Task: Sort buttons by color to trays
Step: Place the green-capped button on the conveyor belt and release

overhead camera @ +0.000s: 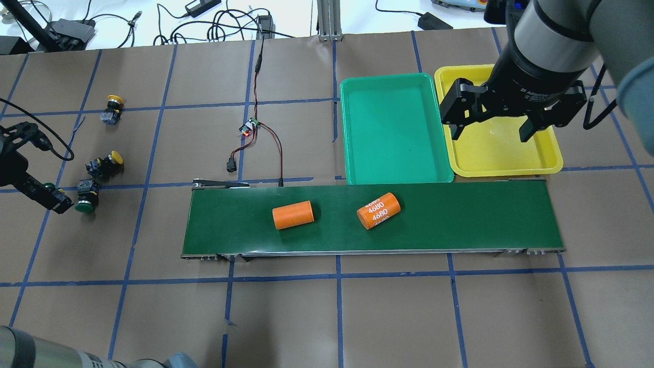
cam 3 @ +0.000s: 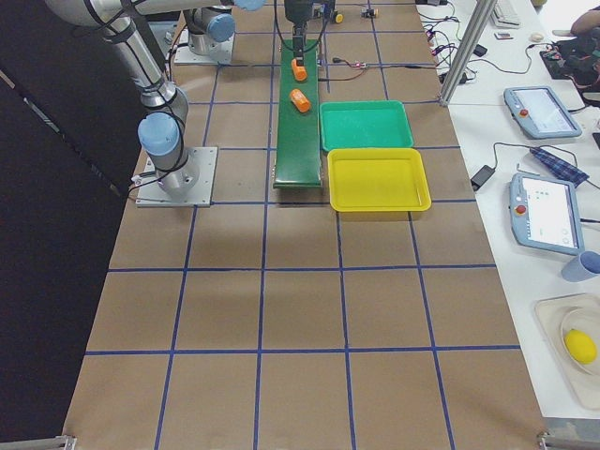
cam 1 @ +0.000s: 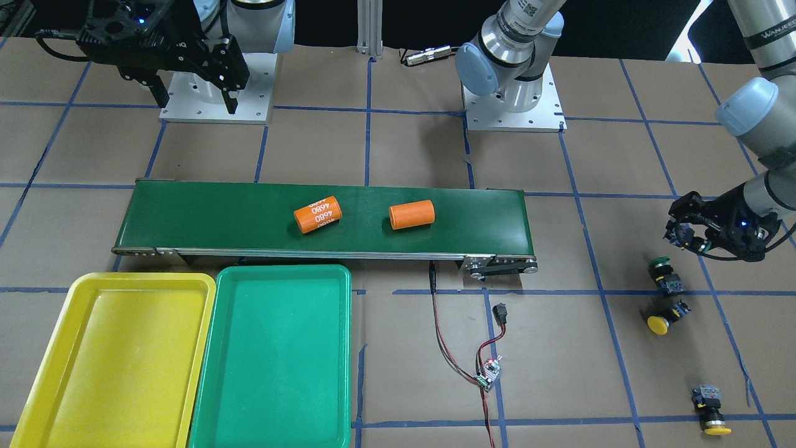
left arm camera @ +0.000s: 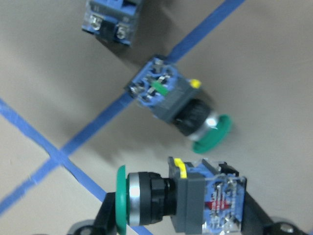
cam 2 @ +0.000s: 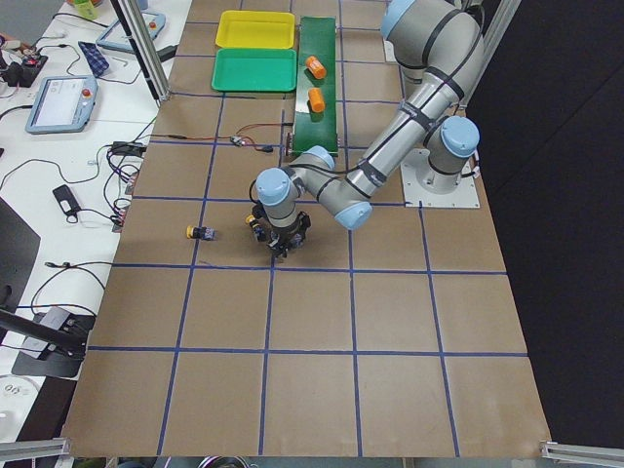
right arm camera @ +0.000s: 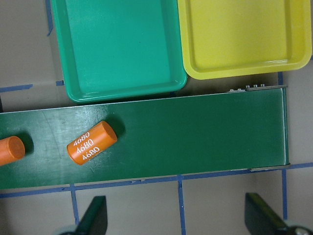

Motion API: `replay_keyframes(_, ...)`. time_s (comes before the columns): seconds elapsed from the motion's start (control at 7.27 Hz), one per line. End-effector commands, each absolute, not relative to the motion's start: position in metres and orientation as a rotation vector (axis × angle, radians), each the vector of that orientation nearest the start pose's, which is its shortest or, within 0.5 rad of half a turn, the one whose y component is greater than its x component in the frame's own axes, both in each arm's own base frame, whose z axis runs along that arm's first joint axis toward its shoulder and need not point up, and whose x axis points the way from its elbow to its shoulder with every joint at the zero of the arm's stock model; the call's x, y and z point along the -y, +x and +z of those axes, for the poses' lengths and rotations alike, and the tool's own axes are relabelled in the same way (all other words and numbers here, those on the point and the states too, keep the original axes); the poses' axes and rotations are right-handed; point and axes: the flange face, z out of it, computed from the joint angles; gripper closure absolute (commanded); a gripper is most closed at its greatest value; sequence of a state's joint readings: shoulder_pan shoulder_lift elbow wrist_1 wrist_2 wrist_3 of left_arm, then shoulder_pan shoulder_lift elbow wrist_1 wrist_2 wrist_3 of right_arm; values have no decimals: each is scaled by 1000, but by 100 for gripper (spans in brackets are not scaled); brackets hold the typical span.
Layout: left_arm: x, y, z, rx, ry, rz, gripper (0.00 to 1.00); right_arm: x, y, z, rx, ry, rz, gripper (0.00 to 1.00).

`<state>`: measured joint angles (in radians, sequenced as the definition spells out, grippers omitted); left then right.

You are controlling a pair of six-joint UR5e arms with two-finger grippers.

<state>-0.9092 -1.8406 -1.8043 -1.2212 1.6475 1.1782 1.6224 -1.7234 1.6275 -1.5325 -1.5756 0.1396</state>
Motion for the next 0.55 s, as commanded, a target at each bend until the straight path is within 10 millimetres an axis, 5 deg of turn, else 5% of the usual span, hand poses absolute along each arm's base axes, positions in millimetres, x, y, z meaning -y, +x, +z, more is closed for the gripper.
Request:
replay_keyframes(0.0,502,123,305,-3154,465,281,100,424,155,526,-3136,137,-89,0)
replay_keyframes(0.41,483,-48,287,-3187,164,328,100,425,153,526,-3138,145,-90,0)
